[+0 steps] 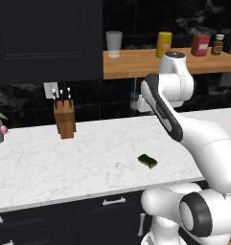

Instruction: Pick up the sponge from the counter and clean the cutting board by briefly scrubbing or pressing down on the cutting board. Once finished, release the sponge.

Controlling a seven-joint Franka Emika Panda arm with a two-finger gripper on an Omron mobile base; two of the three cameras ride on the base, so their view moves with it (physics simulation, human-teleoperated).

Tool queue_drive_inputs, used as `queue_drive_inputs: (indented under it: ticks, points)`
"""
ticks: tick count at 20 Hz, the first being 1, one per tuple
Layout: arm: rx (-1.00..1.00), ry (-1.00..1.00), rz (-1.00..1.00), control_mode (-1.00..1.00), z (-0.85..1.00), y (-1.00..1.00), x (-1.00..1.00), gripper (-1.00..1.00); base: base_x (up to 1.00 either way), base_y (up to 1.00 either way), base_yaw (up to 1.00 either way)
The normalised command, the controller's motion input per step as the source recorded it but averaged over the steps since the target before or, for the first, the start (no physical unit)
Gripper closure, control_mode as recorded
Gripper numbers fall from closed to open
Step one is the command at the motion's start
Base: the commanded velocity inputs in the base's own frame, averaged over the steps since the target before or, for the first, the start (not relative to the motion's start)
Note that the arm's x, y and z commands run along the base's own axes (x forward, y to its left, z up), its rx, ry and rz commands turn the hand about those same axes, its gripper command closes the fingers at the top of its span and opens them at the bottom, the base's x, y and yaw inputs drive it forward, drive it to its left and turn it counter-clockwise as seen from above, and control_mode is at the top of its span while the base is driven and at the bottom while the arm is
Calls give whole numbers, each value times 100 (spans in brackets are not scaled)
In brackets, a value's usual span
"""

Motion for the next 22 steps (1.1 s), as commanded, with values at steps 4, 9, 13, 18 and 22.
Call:
queue_drive_inputs:
  ticks: [4, 9, 13, 18, 22]
  points:
    - [0, 1, 0, -100, -12, -3, -14, -100, 0, 0, 0]
    - [0, -1, 6, -100, -36, -19, -54, -100, 0, 0, 0]
    - [-4, 0, 3, -100, -28, -42, -24, -100, 0, 0, 0]
    - [-2, 0, 0, -100, -56, -19, -3, -100, 0, 0, 0]
    - [-2, 0, 10, -100, -69, 0, -8, -100, 0, 0, 0]
